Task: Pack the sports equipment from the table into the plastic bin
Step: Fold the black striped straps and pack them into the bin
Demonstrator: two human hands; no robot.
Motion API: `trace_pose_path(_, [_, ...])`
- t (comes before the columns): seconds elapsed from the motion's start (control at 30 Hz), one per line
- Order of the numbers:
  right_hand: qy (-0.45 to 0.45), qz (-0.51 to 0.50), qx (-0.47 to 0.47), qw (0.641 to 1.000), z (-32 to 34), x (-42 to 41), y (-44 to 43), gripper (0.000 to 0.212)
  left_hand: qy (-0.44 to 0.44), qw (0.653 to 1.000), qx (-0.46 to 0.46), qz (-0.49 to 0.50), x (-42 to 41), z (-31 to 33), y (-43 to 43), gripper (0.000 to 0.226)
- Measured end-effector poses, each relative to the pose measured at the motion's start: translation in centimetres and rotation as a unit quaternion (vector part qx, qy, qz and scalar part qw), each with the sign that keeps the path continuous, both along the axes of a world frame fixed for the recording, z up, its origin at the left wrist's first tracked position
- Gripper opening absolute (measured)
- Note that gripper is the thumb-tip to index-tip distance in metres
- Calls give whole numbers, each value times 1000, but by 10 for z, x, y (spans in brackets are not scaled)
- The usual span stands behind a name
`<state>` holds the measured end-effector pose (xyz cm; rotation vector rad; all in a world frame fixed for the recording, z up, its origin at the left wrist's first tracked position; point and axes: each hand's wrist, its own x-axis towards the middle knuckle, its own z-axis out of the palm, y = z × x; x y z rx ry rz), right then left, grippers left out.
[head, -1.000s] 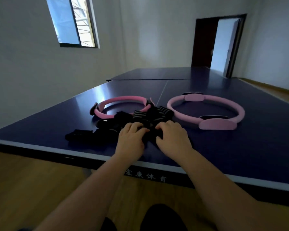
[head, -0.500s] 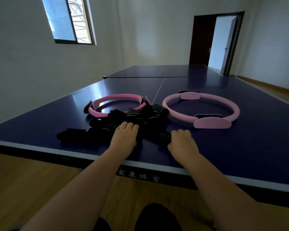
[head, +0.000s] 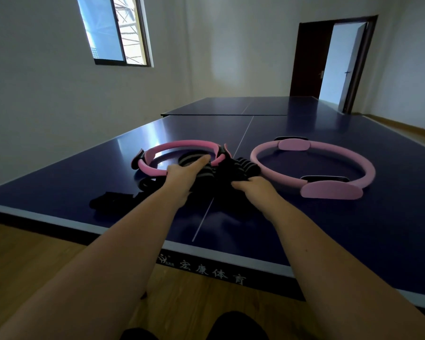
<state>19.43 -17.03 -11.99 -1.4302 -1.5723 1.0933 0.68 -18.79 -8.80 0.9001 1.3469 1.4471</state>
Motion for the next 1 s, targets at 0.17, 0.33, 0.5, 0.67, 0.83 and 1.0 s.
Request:
trace_pose_path(0.17, [-45, 48, -32, 997, -9, 4, 7, 22, 91, 995, -28, -35, 7, 4, 20, 59])
trace_pose_path(0.33, [-72, 61, -47, 994, -13, -3, 19, 33, 229, 972, -55, -17, 9, 7, 34, 58])
trace_pose_path(0.5, [-30, 34, -33, 998, -16, -2, 21, 24, 211, 972, -92, -41, 18, 4, 41, 71])
trace_pose_path(0.67, [-12, -22, 9, 1000, -28, -2, 18, 20, 267, 955, -128, 14, 28, -7, 49, 94])
trace_pose_path(0.83, [-7, -29, 83, 996, -35, -3, 8, 19, 250, 962, -106, 34, 38, -11, 51, 81])
trace_pose_path(1.0, [-20, -55, 133, 989, -35, -2, 4, 16, 113, 990, -72, -37, 39, -7, 38, 46])
